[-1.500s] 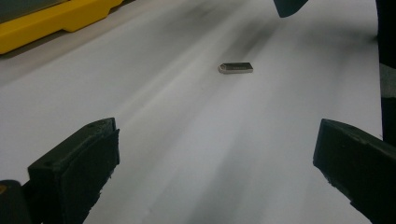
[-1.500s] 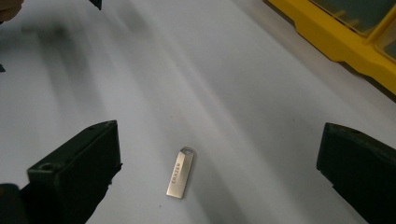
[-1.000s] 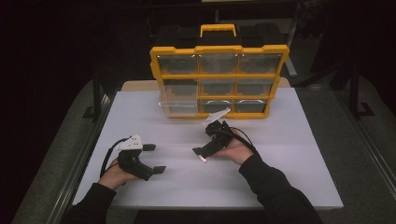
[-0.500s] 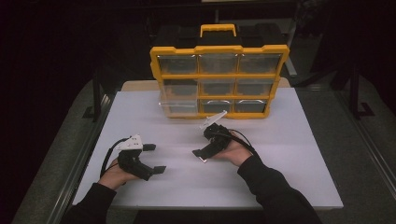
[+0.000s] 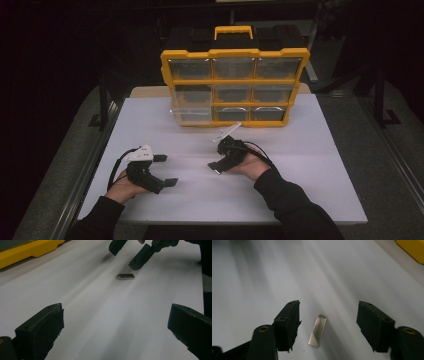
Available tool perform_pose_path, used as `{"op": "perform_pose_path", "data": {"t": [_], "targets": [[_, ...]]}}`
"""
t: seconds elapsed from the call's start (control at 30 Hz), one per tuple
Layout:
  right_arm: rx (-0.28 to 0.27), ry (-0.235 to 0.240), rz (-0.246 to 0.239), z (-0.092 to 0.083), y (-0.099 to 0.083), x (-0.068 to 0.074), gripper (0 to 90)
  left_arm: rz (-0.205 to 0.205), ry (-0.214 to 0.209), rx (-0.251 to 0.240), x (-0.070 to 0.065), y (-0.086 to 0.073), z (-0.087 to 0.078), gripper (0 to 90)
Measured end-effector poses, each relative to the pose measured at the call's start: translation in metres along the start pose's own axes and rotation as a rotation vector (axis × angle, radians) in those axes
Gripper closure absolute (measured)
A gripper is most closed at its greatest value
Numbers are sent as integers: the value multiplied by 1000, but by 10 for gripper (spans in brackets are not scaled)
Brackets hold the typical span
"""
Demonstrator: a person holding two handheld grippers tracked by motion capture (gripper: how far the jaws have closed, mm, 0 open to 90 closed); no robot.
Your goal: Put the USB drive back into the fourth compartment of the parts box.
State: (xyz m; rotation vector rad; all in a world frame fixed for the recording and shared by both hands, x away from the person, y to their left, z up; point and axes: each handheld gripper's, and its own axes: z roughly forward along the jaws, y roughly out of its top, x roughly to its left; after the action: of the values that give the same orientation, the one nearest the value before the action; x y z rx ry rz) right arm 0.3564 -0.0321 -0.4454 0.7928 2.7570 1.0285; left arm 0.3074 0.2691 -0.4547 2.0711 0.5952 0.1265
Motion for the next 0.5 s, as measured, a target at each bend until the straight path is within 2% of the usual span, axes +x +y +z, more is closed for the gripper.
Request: {"op": "perform_pose_path", "data": {"t": [0.23,0.3,0.37,0.5], "targets": [[24,13,-16,4,-3,1,499,1,-2,3,-1,0,0,0],[28,17,-18,4,-4,2,499,1,-2,3,-1,0,0,0],[41,26,-23,6,-4,3,552,2,-1,4,-1,0,0,0],[53,31,-33,9,-6,4,588,1,-3,4,-1,0,0,0]]}}
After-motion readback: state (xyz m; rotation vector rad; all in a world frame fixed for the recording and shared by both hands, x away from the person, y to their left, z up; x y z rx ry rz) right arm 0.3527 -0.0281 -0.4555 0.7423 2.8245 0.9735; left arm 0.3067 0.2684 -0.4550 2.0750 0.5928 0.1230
